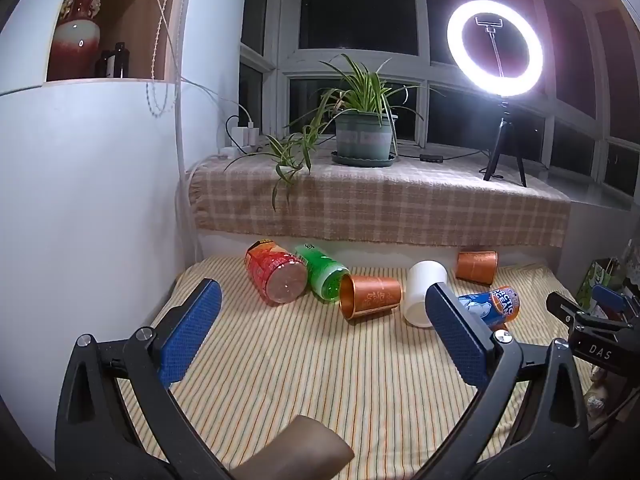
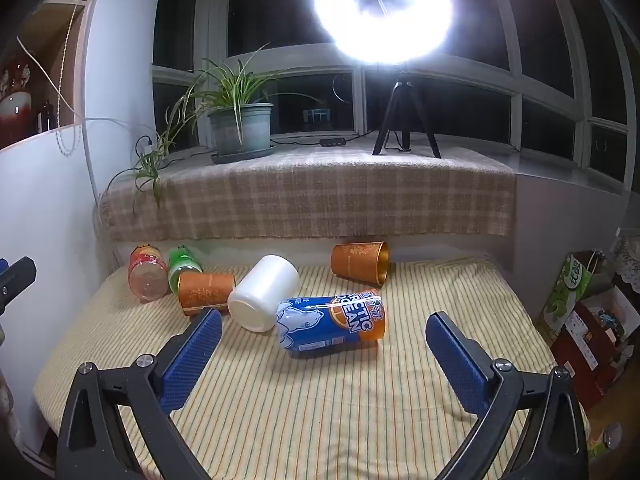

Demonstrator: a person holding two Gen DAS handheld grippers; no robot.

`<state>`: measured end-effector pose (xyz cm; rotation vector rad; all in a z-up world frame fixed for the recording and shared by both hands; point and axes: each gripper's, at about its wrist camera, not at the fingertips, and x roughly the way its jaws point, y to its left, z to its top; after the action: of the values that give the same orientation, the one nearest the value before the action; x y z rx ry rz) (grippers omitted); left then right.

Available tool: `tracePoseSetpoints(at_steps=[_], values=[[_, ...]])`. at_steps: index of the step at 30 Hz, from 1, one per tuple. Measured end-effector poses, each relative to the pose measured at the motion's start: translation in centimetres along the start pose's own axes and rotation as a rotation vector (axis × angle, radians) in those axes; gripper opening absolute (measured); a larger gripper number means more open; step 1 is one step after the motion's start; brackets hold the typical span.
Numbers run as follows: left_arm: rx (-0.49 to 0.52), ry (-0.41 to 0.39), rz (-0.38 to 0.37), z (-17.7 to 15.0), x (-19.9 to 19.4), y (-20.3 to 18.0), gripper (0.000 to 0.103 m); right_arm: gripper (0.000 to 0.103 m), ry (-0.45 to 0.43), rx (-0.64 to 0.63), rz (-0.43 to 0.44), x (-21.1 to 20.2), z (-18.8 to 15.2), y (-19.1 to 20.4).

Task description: Flip cup upright

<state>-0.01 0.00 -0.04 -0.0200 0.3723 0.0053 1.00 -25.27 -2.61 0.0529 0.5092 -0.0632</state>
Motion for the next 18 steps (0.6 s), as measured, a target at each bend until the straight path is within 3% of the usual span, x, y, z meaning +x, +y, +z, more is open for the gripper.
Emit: tracePoseSetpoints(at_steps=[18], values=[[-0.059, 0.029, 0.019, -0.3, 0.6, 1.7, 0.103, 0.103, 0.014, -0.014, 0.003, 0.6, 0.0, 0.7]])
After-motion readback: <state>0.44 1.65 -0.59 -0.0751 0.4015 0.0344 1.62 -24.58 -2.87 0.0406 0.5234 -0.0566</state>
